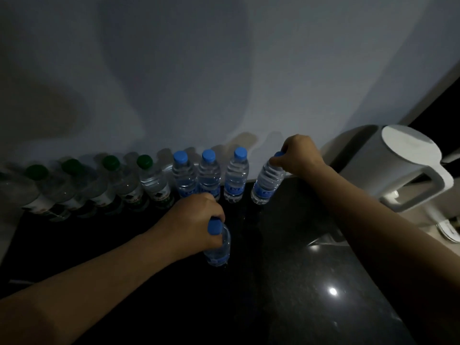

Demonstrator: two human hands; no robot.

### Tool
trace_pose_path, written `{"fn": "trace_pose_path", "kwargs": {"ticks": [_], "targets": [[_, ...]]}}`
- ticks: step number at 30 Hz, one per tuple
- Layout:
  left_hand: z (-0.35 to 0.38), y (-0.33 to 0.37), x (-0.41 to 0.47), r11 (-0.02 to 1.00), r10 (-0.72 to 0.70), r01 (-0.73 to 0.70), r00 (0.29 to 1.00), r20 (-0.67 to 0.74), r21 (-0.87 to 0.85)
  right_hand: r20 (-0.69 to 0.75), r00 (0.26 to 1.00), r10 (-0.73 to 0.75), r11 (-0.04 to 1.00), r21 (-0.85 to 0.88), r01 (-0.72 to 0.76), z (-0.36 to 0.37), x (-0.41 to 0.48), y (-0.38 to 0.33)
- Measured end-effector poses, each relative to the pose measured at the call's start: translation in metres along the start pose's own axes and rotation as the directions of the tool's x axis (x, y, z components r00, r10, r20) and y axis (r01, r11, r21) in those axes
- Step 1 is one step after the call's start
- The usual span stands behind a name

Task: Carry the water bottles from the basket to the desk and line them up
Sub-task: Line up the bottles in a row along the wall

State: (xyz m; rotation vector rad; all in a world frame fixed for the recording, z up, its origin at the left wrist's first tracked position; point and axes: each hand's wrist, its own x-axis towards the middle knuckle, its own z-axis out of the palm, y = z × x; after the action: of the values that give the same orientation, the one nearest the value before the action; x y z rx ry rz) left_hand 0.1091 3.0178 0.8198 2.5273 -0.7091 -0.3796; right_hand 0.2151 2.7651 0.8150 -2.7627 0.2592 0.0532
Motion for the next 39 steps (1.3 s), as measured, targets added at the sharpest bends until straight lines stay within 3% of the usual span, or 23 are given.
{"fn": "trace_pose_path", "kwargs": {"ticks": [18,39], "targets": [[-0.004,-0.011,0.023,0.999,-0.041,0.041,0.999,-0.008,-0.023,0.05,0.998,-0.041,0.999,0.005,0.041,0.015,0.049,-0.014],[0.002,-0.018,0.035,0.999,-0.009,0.007,1.0,-0.03,-0.053,0.081,0.996,-0.027,0.997,0.077,0.02,0.016,0.041,-0.015]]}}
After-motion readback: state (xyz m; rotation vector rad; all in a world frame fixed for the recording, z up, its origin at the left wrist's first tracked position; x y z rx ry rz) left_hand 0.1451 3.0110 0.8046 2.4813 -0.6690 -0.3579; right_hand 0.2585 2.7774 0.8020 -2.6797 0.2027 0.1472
